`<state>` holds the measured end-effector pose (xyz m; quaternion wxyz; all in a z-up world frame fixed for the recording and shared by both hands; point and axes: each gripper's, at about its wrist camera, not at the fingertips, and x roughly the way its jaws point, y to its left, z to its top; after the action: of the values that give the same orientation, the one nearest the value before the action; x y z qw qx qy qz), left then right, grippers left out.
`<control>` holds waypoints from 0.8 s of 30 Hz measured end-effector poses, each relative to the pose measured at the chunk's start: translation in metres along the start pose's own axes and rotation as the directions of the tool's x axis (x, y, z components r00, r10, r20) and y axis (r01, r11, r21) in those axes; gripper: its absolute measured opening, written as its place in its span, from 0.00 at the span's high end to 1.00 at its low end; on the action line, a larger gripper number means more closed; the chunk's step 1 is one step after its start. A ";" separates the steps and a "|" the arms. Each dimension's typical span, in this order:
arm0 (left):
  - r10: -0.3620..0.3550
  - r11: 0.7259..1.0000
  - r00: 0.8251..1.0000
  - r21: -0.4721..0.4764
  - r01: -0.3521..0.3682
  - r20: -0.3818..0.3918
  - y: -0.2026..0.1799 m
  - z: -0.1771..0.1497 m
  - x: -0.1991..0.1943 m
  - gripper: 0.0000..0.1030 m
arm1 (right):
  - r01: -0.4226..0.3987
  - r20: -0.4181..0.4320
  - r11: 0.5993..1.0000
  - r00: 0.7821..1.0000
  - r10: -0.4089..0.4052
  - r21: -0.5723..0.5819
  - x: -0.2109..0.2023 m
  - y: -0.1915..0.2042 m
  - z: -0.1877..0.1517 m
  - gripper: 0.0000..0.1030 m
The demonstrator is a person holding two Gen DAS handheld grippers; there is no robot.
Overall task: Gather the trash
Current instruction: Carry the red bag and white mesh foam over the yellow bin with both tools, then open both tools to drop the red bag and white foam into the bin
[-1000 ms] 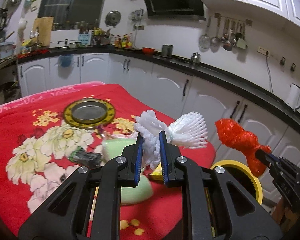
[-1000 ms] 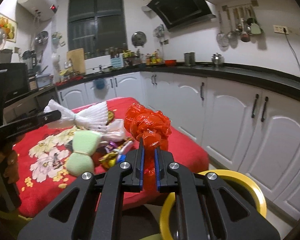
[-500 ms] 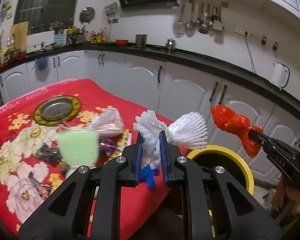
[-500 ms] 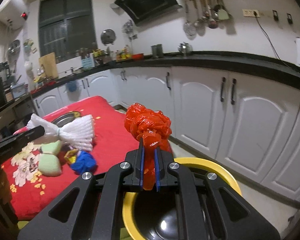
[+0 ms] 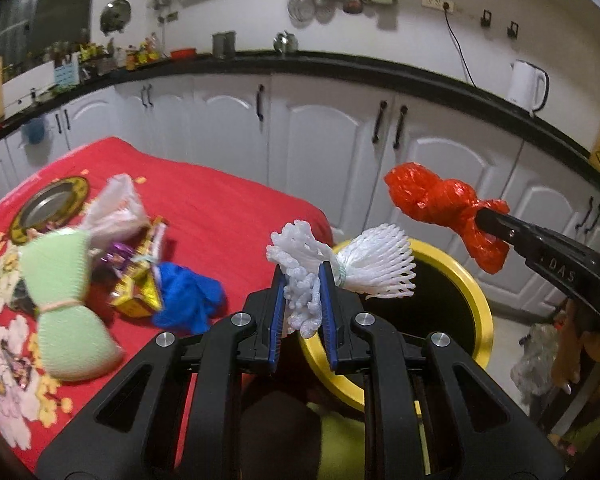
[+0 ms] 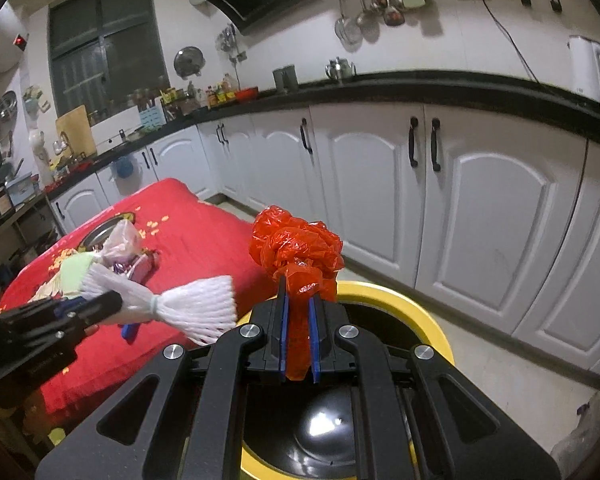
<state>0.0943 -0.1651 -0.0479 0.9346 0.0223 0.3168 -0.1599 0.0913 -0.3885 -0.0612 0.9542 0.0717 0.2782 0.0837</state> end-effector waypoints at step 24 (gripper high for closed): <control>-0.095 0.995 0.992 -0.018 0.094 -0.083 -0.017 -0.010 0.036 0.34 | 0.016 -0.094 0.996 0.996 -0.007 0.090 0.020 -0.033 -0.011 0.57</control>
<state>0.1102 -0.1897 -0.0764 0.9120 0.0074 0.3575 -0.2009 0.1058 -0.4159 -0.0873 0.9363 0.1095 0.3267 0.0687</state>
